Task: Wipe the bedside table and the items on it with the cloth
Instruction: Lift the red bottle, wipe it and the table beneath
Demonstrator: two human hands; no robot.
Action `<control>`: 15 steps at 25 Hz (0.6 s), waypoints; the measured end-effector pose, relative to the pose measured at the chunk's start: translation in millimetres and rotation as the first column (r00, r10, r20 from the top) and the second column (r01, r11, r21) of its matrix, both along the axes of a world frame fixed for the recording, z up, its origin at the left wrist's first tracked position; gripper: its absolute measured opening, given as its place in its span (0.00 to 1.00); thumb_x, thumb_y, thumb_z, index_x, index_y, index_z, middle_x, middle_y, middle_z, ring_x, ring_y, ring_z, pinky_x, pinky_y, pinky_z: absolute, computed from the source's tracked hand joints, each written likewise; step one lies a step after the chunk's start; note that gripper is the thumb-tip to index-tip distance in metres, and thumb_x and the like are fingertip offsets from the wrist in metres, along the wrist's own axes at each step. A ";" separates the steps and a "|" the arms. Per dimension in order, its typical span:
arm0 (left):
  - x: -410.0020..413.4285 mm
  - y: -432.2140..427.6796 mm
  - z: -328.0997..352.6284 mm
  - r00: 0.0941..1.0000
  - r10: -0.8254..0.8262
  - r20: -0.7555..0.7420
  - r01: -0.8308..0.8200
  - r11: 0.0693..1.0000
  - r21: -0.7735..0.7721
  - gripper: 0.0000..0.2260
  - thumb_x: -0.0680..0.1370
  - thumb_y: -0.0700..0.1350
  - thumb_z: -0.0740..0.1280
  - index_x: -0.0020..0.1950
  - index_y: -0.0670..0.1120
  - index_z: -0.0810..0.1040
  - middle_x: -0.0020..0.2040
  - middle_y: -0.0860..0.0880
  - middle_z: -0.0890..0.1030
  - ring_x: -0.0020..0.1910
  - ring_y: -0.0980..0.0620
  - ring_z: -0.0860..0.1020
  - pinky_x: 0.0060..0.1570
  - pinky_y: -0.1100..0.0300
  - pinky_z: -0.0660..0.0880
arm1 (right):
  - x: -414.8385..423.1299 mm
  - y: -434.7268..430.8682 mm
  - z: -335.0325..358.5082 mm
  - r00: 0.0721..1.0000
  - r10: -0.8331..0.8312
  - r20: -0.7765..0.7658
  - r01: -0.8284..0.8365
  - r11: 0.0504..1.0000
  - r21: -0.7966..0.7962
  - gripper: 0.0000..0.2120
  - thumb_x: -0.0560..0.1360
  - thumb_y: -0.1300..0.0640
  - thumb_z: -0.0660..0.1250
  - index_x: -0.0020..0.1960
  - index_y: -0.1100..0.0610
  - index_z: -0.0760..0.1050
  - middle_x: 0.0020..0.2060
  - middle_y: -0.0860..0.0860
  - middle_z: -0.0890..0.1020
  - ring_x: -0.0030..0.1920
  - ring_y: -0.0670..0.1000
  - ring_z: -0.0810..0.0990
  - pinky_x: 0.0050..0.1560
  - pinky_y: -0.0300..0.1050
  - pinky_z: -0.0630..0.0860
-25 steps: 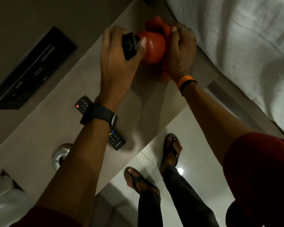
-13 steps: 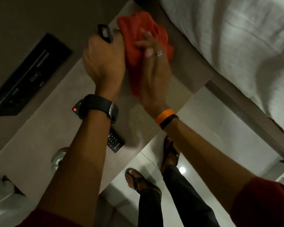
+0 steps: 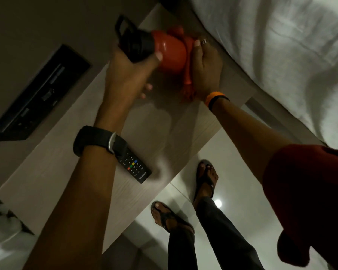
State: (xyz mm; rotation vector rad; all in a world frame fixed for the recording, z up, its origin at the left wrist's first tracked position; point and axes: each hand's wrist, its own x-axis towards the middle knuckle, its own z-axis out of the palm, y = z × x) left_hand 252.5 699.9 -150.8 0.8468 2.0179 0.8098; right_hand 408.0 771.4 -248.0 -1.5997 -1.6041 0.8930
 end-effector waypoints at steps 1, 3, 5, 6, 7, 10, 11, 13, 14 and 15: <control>7.6 -0.7 -2.0 0.998 -0.059 0.000 0.059 0.997 0.049 0.22 0.79 0.55 0.70 0.70 0.50 0.69 0.63 0.54 0.77 0.41 0.57 0.83 0.25 0.70 0.73 | 2.4 9.3 -1.9 0.999 -0.011 -0.036 0.007 0.995 -0.101 0.22 0.81 0.49 0.51 0.53 0.61 0.79 0.49 0.58 0.83 0.50 0.56 0.80 0.53 0.51 0.74; 24.3 -0.6 -9.0 0.995 -0.096 0.031 0.090 0.984 0.156 0.30 0.80 0.54 0.69 0.77 0.47 0.62 0.75 0.48 0.70 0.62 0.51 0.79 0.42 0.68 0.79 | 4.5 14.4 -6.6 0.994 0.075 0.074 -0.063 0.986 -0.152 0.19 0.80 0.51 0.53 0.56 0.60 0.78 0.52 0.59 0.83 0.53 0.57 0.80 0.52 0.47 0.72; 31.7 11.5 -16.3 0.993 -0.065 0.095 0.043 0.975 0.218 0.46 0.75 0.55 0.75 0.82 0.46 0.50 0.82 0.44 0.57 0.77 0.49 0.65 0.66 0.64 0.72 | 2.2 7.0 -16.4 0.955 0.188 0.228 -0.183 0.982 -0.044 0.17 0.79 0.52 0.55 0.57 0.60 0.77 0.55 0.59 0.82 0.55 0.59 0.79 0.57 0.50 0.73; 29.6 23.7 -23.4 0.992 -0.094 0.083 0.074 0.974 0.216 0.52 0.72 0.56 0.78 0.82 0.46 0.46 0.83 0.44 0.54 0.79 0.50 0.61 0.71 0.63 0.67 | 1.1 3.3 -20.9 0.940 0.208 0.271 -0.217 0.976 0.005 0.17 0.79 0.53 0.55 0.57 0.60 0.77 0.55 0.59 0.81 0.55 0.60 0.78 0.60 0.52 0.73; 23.6 38.8 -31.1 0.986 -0.165 -0.015 0.165 0.971 0.174 0.54 0.70 0.59 0.79 0.83 0.47 0.47 0.83 0.44 0.55 0.79 0.51 0.60 0.75 0.62 0.63 | 0.4 1.1 -25.8 0.931 0.205 0.303 -0.234 0.970 0.061 0.16 0.78 0.53 0.56 0.57 0.61 0.77 0.54 0.60 0.81 0.55 0.60 0.77 0.62 0.54 0.72; 5.6 69.4 -56.5 0.843 -0.391 -0.369 0.345 0.920 -0.185 0.52 0.69 0.69 0.73 0.82 0.50 0.51 0.80 0.43 0.63 0.78 0.42 0.62 0.78 0.43 0.60 | 3.7 2.7 -31.2 0.917 0.209 0.339 -0.267 0.954 0.135 0.13 0.79 0.57 0.58 0.55 0.63 0.76 0.53 0.61 0.80 0.54 0.61 0.76 0.65 0.58 0.70; 3.8 73.4 -64.5 0.860 -0.382 -0.340 0.322 0.921 -0.220 0.51 0.70 0.68 0.73 0.82 0.49 0.50 0.79 0.43 0.65 0.77 0.39 0.64 0.76 0.39 0.62 | 5.5 3.4 -32.8 0.917 0.221 0.333 -0.278 0.951 0.135 0.12 0.79 0.59 0.58 0.56 0.63 0.76 0.53 0.61 0.80 0.55 0.61 0.76 0.66 0.58 0.70; 5.6 73.4 -77.0 0.923 -0.290 -0.252 0.253 0.953 -0.169 0.49 0.70 0.66 0.74 0.82 0.49 0.52 0.76 0.43 0.69 0.74 0.39 0.68 0.73 0.37 0.66 | 5.8 3.6 -33.4 0.917 0.237 0.319 -0.287 0.951 0.117 0.12 0.79 0.60 0.58 0.57 0.64 0.76 0.55 0.62 0.80 0.57 0.60 0.76 0.68 0.58 0.69; 7.6 71.3 -80.1 0.954 -0.234 -0.188 0.214 0.969 -0.121 0.48 0.70 0.65 0.74 0.81 0.49 0.55 0.74 0.44 0.71 0.72 0.40 0.71 0.72 0.38 0.68 | 4.8 3.7 -29.9 0.924 0.238 0.298 -0.280 0.954 0.108 0.12 0.79 0.61 0.58 0.56 0.65 0.76 0.54 0.63 0.80 0.57 0.61 0.76 0.68 0.58 0.69; 7.3 69.6 -84.2 0.983 -0.162 -0.082 0.157 0.985 -0.065 0.46 0.69 0.63 0.75 0.79 0.50 0.57 0.72 0.45 0.73 0.69 0.42 0.74 0.70 0.39 0.71 | 4.6 3.8 -28.7 0.948 0.213 0.238 -0.245 0.963 0.113 0.11 0.79 0.61 0.58 0.54 0.65 0.76 0.52 0.63 0.80 0.56 0.61 0.77 0.67 0.58 0.70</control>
